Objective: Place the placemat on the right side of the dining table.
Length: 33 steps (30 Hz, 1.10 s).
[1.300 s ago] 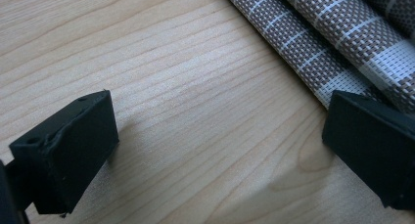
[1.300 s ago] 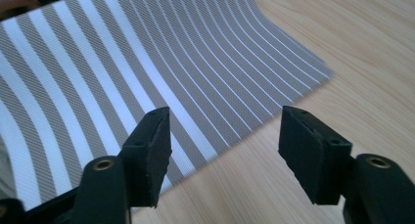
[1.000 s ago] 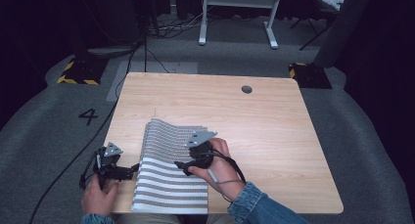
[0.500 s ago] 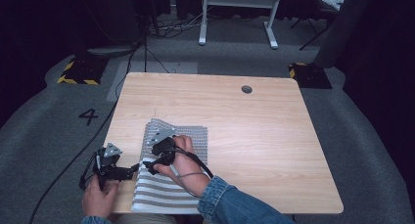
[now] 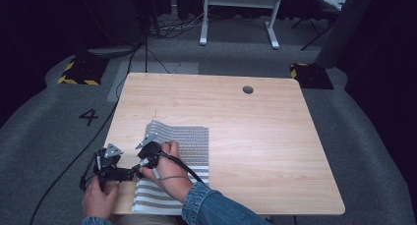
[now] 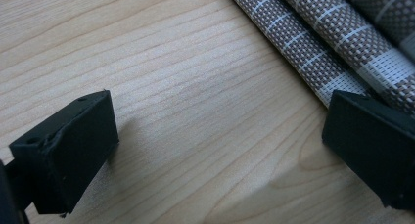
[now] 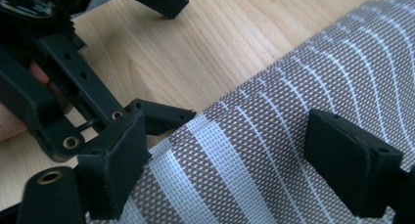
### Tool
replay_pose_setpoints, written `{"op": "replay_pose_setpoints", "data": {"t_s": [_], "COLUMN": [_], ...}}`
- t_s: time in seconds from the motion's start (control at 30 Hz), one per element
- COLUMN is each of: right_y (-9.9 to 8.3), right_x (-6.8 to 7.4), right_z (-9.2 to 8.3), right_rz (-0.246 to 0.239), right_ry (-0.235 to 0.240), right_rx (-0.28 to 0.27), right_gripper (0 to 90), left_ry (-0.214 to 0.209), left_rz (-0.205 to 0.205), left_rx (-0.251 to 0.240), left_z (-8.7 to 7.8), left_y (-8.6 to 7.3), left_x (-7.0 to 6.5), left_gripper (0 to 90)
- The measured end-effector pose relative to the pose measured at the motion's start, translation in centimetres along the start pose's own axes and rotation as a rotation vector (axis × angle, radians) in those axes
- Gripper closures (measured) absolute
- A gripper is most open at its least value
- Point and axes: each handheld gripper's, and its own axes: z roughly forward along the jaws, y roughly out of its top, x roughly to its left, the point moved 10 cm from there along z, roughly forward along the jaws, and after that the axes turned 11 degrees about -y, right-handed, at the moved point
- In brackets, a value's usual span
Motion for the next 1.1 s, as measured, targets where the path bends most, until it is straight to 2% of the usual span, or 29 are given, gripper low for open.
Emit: {"op": "replay_pose_setpoints", "data": {"t_s": [0.07,0.13,0.17,0.2,0.27,0.3,0.33,0.47,0.5,0.6,0.63,0.67,0.7,0.73,0.77,0.9,1.1], "right_y": [-0.2,-0.4,-0.5,-0.6,-0.6,-0.7,-0.9,-1.3,-1.5,-1.6,-1.6,-1.6,-1.7,-1.6,-1.7,-1.6,-1.0], "right_x": [0.2,0.1,0.3,0.4,0.4,0.4,0.4,0.4,0.5,0.5,0.5,0.6,0.6,0.8,0.8,0.8,0.0], "right_z": [0.3,0.4,0.4,0.2,0.2,0.3,0.2,0.7,0.8,1.0,1.0,1.0,1.0,1.0,1.0,0.7,-1.1], "right_rz": [0.013,-0.005,0.0,-0.019,-0.024,-0.032,-0.038,-0.045,-0.05,-0.057,-0.066,-0.068,-0.071,-0.062,-0.058,-0.058,-0.114], "right_ry": [0.008,0.018,0.049,0.09,0.096,0.103,0.121,0.132,0.145,0.145,0.155,0.154,0.163,0.174,0.185,0.195,0.185], "right_rx": [0.004,0.013,0.02,0.028,0.026,0.028,0.037,0.045,0.05,0.049,0.05,0.052,0.056,0.05,0.051,0.048,0.033], "right_gripper": [17.7,19.5,29.3,36.9,37.5,45.5,48.1,51.0,56.7,59.2,64.6,65.8,74.3,75.4,81.3,87.4,88.7], "left_ry": [0.0,-0.001,-0.001,0.0,-0.001,-0.001,0.0,0.0,-0.001,0.0,0.0,0.0,-0.001,-0.001,0.0,-0.001,-0.001], "left_rz": [0.001,0.001,0.001,0.0,0.001,0.001,0.002,0.0,0.0,0.0,0.0,0.0,0.0,-0.001,0.0,0.001,0.002], "left_rx": [0.0,0.001,0.001,0.001,0.0,0.001,0.002,0.0,0.0,-0.002,-0.002,-0.001,-0.001,-0.002,-0.001,0.001,0.003], "left_z": [0.0,0.0,0.0,0.0,0.0,0.0,0.0,0.0,0.0,0.0,0.0,0.0,0.0,0.0,0.0,0.0,0.0], "left_y": [0.0,0.0,0.0,0.0,0.0,0.0,0.0,0.0,0.0,0.0,0.0,0.0,0.0,0.0,0.0,0.0,0.0], "left_x": [0.0,0.0,0.0,0.0,0.0,0.0,0.0,0.0,0.0,0.0,0.0,0.0,0.0,0.0,0.0,0.0,0.0], "left_gripper": [0.2,0.1,0.1,0.2,0.2,0.2,0.1,0.2,0.1,0.2,0.2,0.2,0.2,0.1,0.2,0.1,0.2]}}
